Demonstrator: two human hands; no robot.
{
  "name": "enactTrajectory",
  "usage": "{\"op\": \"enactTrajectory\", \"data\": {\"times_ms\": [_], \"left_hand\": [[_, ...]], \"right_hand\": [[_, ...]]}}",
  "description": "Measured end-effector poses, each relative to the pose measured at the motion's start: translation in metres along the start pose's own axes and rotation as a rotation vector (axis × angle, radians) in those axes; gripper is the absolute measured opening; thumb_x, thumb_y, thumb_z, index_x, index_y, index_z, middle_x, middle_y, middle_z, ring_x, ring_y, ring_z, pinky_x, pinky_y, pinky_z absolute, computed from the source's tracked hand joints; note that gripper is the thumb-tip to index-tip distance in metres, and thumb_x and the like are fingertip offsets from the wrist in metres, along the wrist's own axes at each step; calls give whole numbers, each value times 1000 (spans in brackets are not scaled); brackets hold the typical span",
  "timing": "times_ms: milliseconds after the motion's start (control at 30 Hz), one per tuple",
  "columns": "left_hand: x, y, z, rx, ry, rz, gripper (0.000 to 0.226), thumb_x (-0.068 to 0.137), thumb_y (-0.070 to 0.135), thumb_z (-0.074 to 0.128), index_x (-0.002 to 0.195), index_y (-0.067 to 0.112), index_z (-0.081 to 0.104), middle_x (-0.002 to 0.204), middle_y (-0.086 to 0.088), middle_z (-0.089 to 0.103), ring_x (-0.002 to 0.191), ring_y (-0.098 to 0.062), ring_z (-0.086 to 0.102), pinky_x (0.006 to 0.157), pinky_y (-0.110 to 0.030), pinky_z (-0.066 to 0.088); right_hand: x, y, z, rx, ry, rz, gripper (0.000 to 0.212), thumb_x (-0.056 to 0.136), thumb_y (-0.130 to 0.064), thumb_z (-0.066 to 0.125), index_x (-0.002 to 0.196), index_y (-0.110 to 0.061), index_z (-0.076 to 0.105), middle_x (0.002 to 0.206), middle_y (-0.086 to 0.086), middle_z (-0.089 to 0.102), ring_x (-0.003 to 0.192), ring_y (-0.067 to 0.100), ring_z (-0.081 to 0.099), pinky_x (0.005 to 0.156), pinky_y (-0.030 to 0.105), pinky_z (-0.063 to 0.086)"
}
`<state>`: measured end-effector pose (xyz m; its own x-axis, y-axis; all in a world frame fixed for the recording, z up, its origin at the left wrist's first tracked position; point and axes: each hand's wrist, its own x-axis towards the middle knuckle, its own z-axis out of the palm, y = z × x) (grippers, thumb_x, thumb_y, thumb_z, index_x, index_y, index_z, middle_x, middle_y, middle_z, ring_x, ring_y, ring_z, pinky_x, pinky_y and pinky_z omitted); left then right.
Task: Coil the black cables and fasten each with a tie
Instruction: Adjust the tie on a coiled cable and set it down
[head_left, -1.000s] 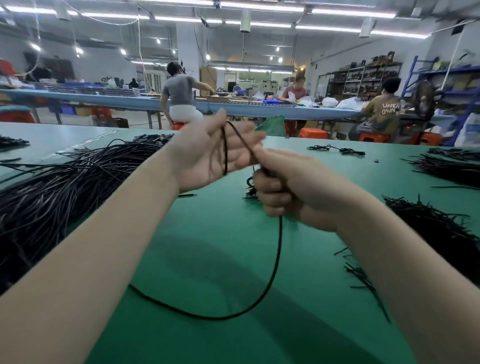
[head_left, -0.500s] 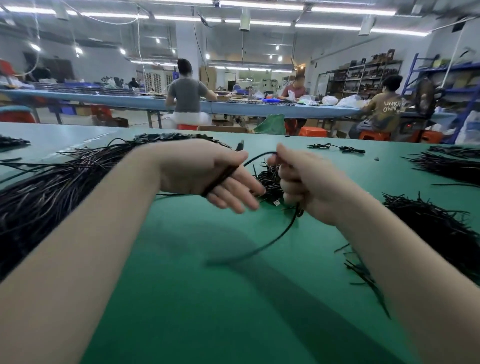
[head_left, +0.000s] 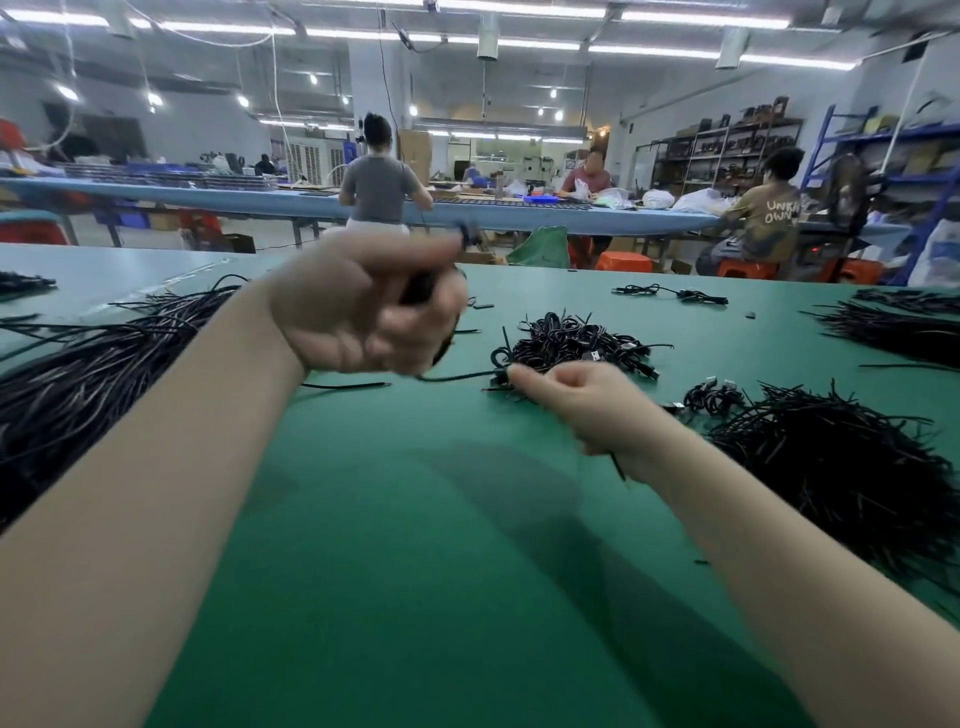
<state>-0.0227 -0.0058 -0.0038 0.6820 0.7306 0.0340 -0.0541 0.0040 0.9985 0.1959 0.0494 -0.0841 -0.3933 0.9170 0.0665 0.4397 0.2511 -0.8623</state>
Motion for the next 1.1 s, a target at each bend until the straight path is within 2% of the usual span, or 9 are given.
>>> {"op": "enactTrajectory", "data": {"times_ms": [100,200,300,400,467,567,733,967,1100], "left_hand": [[20,-19,2,264,103,-273,49,91,48,44,96,10,75,68,-6,69,43,-7,51,45,-16,42],[41,-35,8,201,310,-289,53,99,49,32,110,12,68,105,-9,73,77,-14,70,61,-21,55],[46,-37,6,-122,436,-40,55,102,46,30,93,15,75,92,-3,72,82,-13,68,79,-27,58],[45,-31,4,-254,462,161,51,103,44,30,107,14,70,104,1,73,94,-10,69,76,-20,52],[44,-28,5,-344,498,260,45,102,41,35,90,16,70,77,6,70,75,-9,69,68,-21,55],[43,-24,4,-425,542,313,39,103,41,33,74,22,52,48,11,37,42,-2,39,46,-16,39],[49,-37,5,-431,433,207,35,101,26,33,69,22,46,48,11,28,38,-2,25,40,-16,26],[57,-56,8,-260,449,-5,35,102,33,39,78,15,56,73,-1,64,71,-14,66,68,-23,56],[49,-47,0,74,554,-197,38,99,46,41,74,23,59,74,4,62,72,-12,57,72,-28,45]], "right_hand": [[2,-18,-18,90,170,-90,39,88,-50,60,71,-16,53,51,-10,36,38,5,30,43,21,28],[-5,-43,-19,164,69,-176,32,100,-39,44,84,-19,63,53,-11,41,36,3,33,39,19,28],[-12,-50,-3,169,-23,-267,29,103,-27,38,98,-12,63,54,-8,44,38,4,35,39,19,29],[-10,-39,18,210,-118,-252,27,103,-26,40,97,-11,62,54,-8,48,42,7,40,44,21,35],[-8,-27,25,203,-185,-185,28,102,-29,43,91,-17,66,56,-9,54,47,10,45,49,21,42],[-3,-10,27,142,-181,-83,28,100,-34,46,90,-21,69,68,-7,68,61,11,59,63,25,48],[5,-5,20,556,-226,64,24,99,-36,48,103,-22,67,93,-4,74,90,18,69,77,30,55],[7,5,21,704,-160,117,14,96,-14,56,84,-13,65,68,0,68,72,15,68,65,25,58],[9,6,18,738,-146,102,11,94,-17,60,98,-9,66,67,0,67,64,13,67,63,25,58]]}}
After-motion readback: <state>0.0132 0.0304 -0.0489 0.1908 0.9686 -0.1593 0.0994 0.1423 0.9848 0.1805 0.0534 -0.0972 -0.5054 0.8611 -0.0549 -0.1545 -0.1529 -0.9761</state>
